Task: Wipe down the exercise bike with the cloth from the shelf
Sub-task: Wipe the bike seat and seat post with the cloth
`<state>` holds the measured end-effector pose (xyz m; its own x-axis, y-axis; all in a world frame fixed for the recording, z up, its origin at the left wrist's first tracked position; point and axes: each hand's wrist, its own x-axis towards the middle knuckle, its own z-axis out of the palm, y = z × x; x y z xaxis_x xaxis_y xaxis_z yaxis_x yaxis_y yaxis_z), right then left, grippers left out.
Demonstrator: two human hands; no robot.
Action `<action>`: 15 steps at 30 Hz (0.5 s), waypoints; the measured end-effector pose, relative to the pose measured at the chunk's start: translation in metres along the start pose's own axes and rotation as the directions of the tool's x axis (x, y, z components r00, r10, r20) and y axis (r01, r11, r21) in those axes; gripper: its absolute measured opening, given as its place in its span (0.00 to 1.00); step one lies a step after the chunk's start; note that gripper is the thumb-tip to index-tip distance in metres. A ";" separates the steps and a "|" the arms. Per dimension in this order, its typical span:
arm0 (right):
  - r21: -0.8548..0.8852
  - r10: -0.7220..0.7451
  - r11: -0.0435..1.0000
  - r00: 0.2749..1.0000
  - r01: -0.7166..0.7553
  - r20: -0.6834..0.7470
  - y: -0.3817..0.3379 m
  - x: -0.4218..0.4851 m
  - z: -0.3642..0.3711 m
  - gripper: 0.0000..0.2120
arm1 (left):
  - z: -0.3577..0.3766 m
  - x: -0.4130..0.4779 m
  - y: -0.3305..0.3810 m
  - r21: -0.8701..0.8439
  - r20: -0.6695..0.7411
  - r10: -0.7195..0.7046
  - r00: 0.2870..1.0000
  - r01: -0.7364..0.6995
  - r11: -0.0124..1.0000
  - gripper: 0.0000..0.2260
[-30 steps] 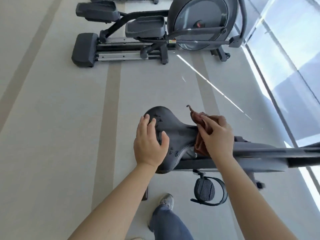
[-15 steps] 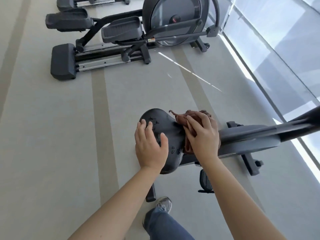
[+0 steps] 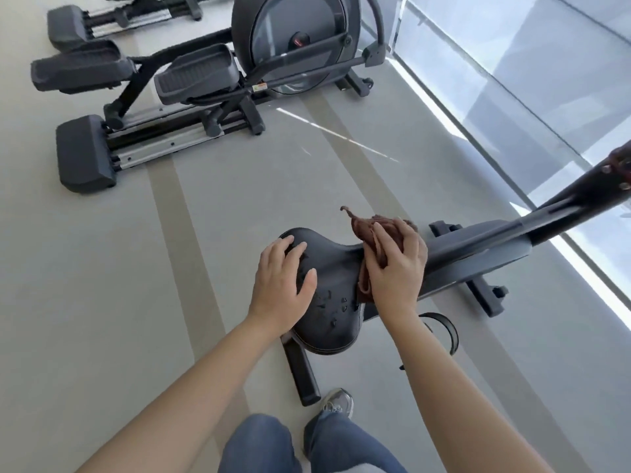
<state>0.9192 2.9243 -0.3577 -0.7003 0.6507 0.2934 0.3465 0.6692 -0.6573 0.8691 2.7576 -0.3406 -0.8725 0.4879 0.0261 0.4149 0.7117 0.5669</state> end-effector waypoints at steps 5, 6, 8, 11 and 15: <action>0.058 0.098 0.993 0.995 -0.099 0.025 0.005 0.017 0.002 0.12 | -0.015 0.031 -0.017 -0.010 0.191 0.195 0.962 -0.197 0.980 0.22; 0.059 0.117 0.991 0.992 -0.121 0.055 0.009 0.022 0.000 0.12 | -0.017 0.038 -0.020 -0.017 0.221 0.233 0.947 -0.235 0.972 0.22; 0.107 0.183 0.975 0.974 -0.197 0.130 0.015 0.034 -0.007 0.12 | -0.019 0.050 -0.024 -0.026 0.283 0.305 0.909 -0.311 0.950 0.24; 0.179 0.262 0.938 0.946 -0.296 0.192 0.016 0.041 -0.015 0.12 | -0.020 0.066 -0.027 -0.054 0.377 0.417 0.827 -0.430 0.901 0.23; 0.194 0.349 0.921 0.937 -0.338 -0.024 0.000 0.012 -0.007 0.15 | -0.019 0.084 -0.028 -0.161 0.449 0.540 0.712 -0.530 0.832 0.21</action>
<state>0.9146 2.9348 -0.3495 -0.5202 0.8518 0.0620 0.4349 0.3266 -0.8392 0.7795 2.7684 -0.3386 -0.2813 0.9586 -0.0444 0.7662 0.2522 0.5910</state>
